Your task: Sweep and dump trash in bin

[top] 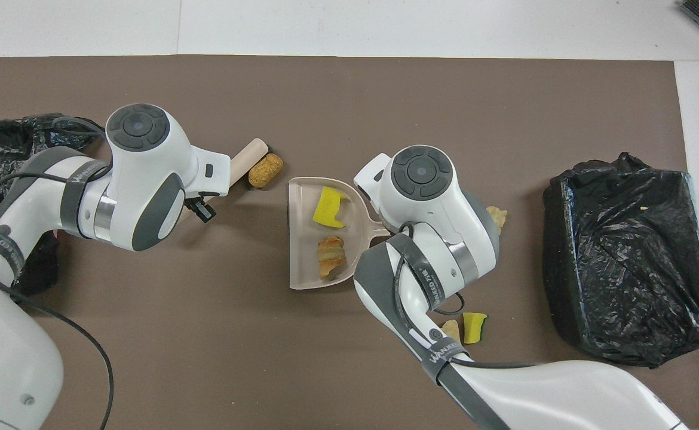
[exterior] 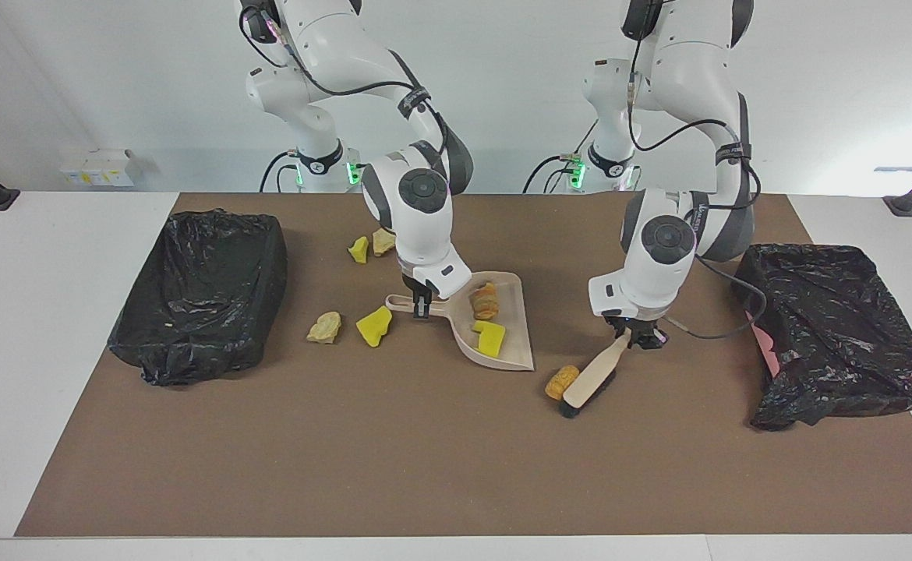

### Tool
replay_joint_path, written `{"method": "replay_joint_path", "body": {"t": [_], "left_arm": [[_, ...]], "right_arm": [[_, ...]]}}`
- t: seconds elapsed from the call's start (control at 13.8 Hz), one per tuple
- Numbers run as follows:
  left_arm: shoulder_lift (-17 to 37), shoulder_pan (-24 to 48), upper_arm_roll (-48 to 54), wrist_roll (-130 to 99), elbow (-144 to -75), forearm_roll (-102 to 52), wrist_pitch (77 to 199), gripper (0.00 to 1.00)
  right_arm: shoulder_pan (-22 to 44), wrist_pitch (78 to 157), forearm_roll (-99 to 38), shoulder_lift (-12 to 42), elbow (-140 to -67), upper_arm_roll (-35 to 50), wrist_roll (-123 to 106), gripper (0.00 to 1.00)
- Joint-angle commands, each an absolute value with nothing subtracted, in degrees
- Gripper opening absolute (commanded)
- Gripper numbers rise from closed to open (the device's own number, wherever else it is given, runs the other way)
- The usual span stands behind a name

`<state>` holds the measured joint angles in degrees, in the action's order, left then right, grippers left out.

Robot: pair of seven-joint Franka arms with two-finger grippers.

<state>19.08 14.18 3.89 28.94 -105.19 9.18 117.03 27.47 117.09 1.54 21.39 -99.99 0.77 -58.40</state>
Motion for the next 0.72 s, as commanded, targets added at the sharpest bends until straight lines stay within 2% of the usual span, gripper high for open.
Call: {"method": "replay_joint_path", "body": {"t": [0.0, 0.22, 0.43, 0.65], "left_arm": [[13.3, 17.7, 3.5, 29.3, -112.5, 10.1, 114.7, 0.00], [10.9, 22.3, 3.7, 26.7, -115.0, 8.1, 110.5, 0.00], [10.1, 25.6, 3.7, 16.3, -115.5, -0.1, 108.0, 0.00], [9.7, 24.9, 3.3, 8.8, -114.6, -0.5, 107.9, 0.00]], "right_arm": [[27.0, 117.3, 1.6, 20.0, -101.3, 1.1, -57.6, 0.00], [26.9, 117.4, 1.6, 20.0, -101.4, 1.1, -57.7, 0.00], [26.9, 117.4, 1.6, 20.0, -101.3, 1.1, -57.7, 0.00], [26.8, 117.5, 1.6, 20.1, -101.3, 1.1, -57.7, 0.00]]}}
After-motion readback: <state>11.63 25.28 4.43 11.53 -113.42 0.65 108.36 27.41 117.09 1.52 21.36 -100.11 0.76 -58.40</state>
